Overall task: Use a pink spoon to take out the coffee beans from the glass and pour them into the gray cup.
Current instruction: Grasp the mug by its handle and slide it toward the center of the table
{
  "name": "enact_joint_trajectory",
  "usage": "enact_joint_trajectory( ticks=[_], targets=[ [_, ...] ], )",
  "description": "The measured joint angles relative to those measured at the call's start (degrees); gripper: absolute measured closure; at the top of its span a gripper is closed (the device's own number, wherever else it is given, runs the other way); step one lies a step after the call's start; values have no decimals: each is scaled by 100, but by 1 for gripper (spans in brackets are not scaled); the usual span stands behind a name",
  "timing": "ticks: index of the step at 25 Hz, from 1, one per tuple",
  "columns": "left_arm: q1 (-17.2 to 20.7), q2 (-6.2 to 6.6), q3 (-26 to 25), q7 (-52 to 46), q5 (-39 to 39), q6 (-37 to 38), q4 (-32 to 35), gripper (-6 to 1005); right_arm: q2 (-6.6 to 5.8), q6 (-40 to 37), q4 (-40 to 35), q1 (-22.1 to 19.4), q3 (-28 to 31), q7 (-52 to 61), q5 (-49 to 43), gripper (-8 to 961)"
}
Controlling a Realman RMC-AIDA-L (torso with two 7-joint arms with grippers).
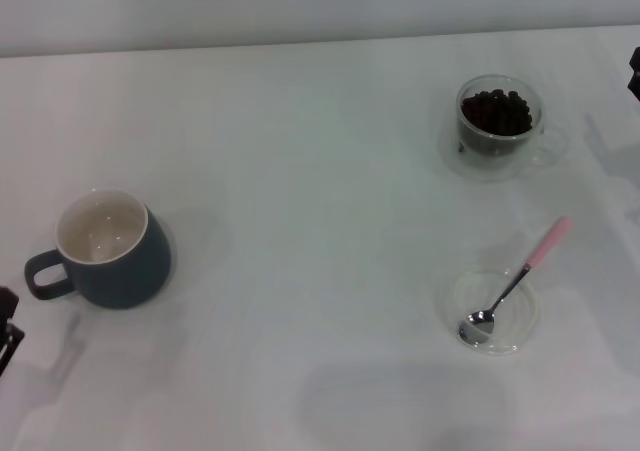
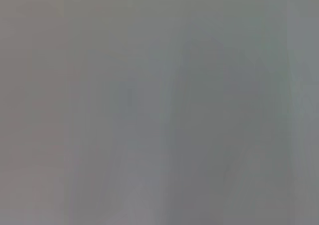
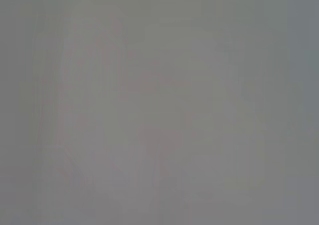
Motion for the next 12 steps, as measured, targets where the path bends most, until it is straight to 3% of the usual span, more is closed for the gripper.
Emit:
enact_joint_trajectory(
  ticks=[12],
  targets=[
    [-322, 19, 8, -340, 7, -1177, -87, 122, 1, 33, -50, -65, 1, 5, 1, 171]
  ],
)
